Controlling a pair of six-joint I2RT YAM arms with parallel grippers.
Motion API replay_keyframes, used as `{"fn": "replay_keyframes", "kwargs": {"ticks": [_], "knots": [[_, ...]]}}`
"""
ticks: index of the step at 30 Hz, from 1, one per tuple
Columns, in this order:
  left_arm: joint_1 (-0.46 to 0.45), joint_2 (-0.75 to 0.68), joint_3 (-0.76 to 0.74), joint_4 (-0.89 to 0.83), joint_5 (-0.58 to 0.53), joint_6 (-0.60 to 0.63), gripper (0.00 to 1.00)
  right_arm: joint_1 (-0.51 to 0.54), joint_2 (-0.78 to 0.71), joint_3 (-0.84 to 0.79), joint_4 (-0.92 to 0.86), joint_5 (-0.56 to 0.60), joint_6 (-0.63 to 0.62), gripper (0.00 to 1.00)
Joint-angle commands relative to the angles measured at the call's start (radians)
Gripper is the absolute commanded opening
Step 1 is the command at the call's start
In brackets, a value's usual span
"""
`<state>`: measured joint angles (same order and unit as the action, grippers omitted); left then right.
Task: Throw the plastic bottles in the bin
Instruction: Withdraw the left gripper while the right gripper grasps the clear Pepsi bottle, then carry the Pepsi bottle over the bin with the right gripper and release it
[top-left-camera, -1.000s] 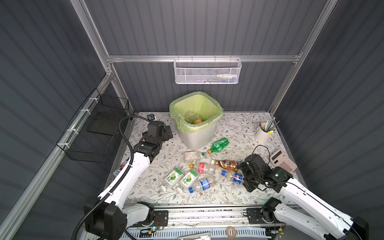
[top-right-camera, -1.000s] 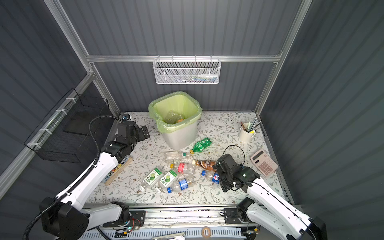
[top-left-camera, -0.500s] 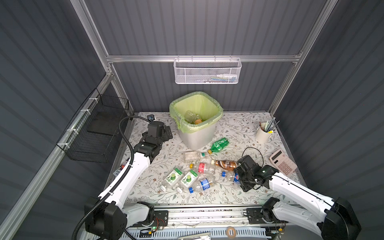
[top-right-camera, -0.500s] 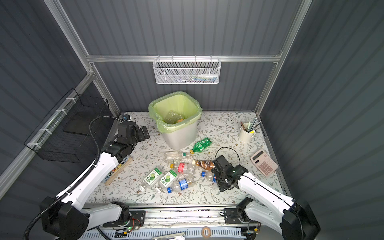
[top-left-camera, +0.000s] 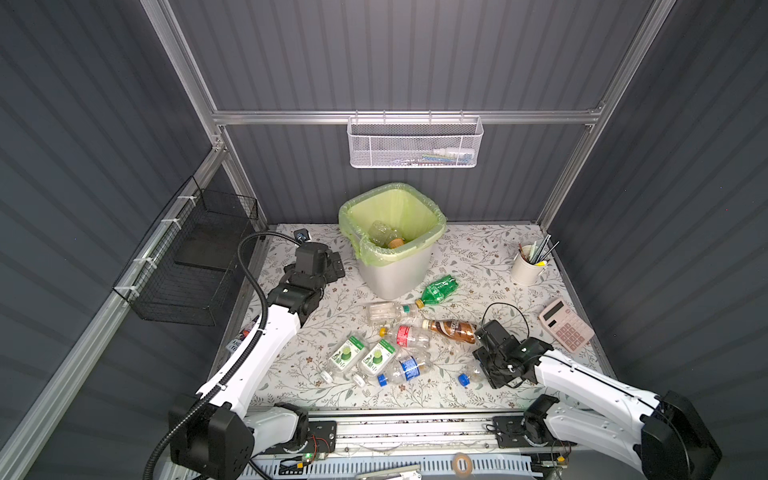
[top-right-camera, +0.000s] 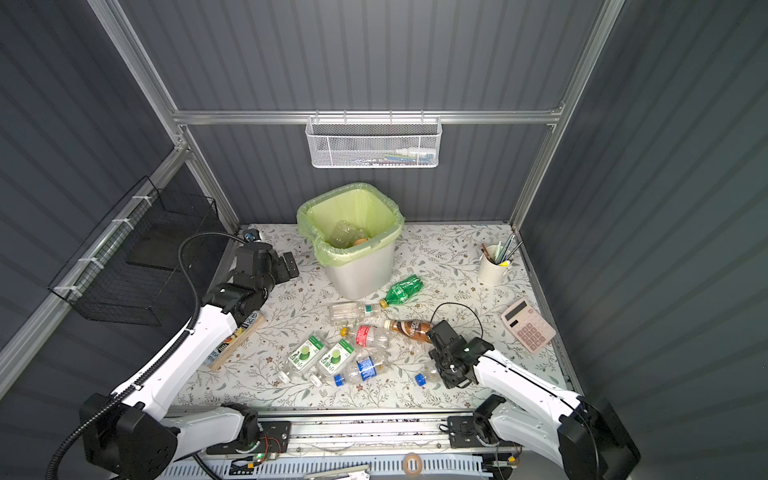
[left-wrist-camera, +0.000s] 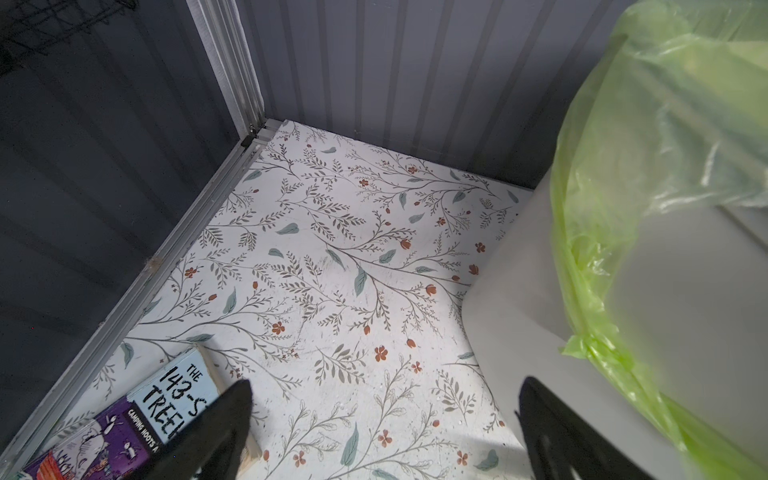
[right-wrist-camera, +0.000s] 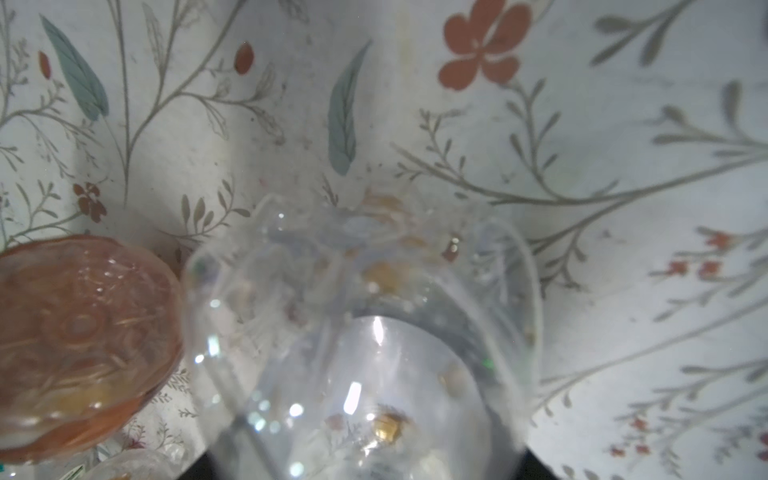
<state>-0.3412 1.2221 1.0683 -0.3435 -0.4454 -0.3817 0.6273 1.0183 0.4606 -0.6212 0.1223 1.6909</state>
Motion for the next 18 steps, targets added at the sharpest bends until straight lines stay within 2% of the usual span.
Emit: {"fn": "replay_keyframes", "kwargs": {"ticks": [1,6,9,11,13,16,18], "knots": [[0.004,0.009,0.005,-0.006,-0.006,0.006,1.0,-0.001,-0.053,0.015,-0.054,0.089,-0.047,0.58],[0.005,0.015,0.002,-0.015,-0.007,-0.006,1.0,-0.001,-0.198,0.08,-0.101,0.28,-0.164,0.56],[0.008,0.016,-0.005,-0.018,-0.008,-0.013,1.0,-0.02,-0.318,0.079,0.003,0.406,-0.365,0.59],[0.008,0.017,-0.005,-0.024,-0.016,-0.009,1.0,-0.096,-0.387,0.087,0.106,0.371,-0.536,0.59],[0.01,0.019,-0.006,-0.033,-0.018,-0.006,1.0,-0.183,-0.417,0.111,0.183,0.268,-0.662,0.59],[0.013,0.021,-0.012,-0.048,-0.014,-0.007,1.0,-0.297,-0.395,0.189,0.227,0.116,-0.79,0.59],[0.014,0.019,-0.019,-0.056,-0.013,-0.012,1.0,-0.322,-0.345,0.254,0.261,0.06,-0.843,0.59]]}}
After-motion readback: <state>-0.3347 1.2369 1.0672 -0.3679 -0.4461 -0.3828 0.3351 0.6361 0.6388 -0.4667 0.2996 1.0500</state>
